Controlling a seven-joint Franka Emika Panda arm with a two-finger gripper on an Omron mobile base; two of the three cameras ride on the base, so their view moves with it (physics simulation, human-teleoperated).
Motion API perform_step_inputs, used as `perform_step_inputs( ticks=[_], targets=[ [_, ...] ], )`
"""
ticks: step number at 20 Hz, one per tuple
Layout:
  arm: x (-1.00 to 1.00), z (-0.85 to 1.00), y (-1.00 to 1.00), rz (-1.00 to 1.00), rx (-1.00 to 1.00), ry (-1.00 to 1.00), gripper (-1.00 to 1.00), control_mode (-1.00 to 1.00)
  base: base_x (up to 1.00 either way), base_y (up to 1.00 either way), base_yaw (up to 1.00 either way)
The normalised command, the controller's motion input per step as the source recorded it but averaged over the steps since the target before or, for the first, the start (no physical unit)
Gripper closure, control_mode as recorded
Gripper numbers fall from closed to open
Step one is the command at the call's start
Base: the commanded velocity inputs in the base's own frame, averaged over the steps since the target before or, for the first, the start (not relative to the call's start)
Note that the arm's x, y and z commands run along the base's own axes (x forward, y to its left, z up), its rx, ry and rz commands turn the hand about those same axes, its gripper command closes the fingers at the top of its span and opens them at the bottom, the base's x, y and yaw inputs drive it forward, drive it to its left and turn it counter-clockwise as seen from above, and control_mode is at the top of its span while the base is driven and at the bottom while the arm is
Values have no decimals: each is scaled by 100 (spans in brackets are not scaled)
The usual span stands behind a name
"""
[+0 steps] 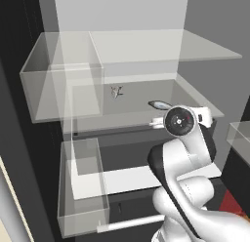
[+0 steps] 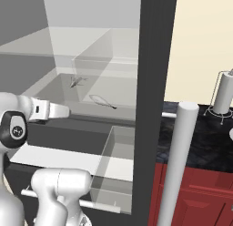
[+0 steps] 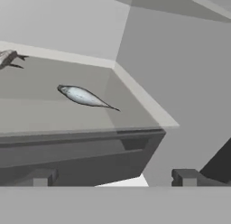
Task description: Place the fish on the counter behind the older fish on the same shelf of the fridge to maintain FIFO order. Close the fridge door when finished.
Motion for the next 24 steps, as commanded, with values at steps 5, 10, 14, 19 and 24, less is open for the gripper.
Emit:
perform_step_inputs(
  ticks=[5,10,14,19,24],
  targets=[
    [10,-7,-7,0,0,5,-100,-100,0,0,0],
    [-9,-4,0,0,0,0,-100,100,-30,1,-2],
    [0,0,0,0,0,0,-100,100,-97,1,-8],
    [0,0,0,0,0,0,-100,100,-60,10,-1],
    [0,0,0,0,0,0,-100,100,-6,19,0]
  ],
)
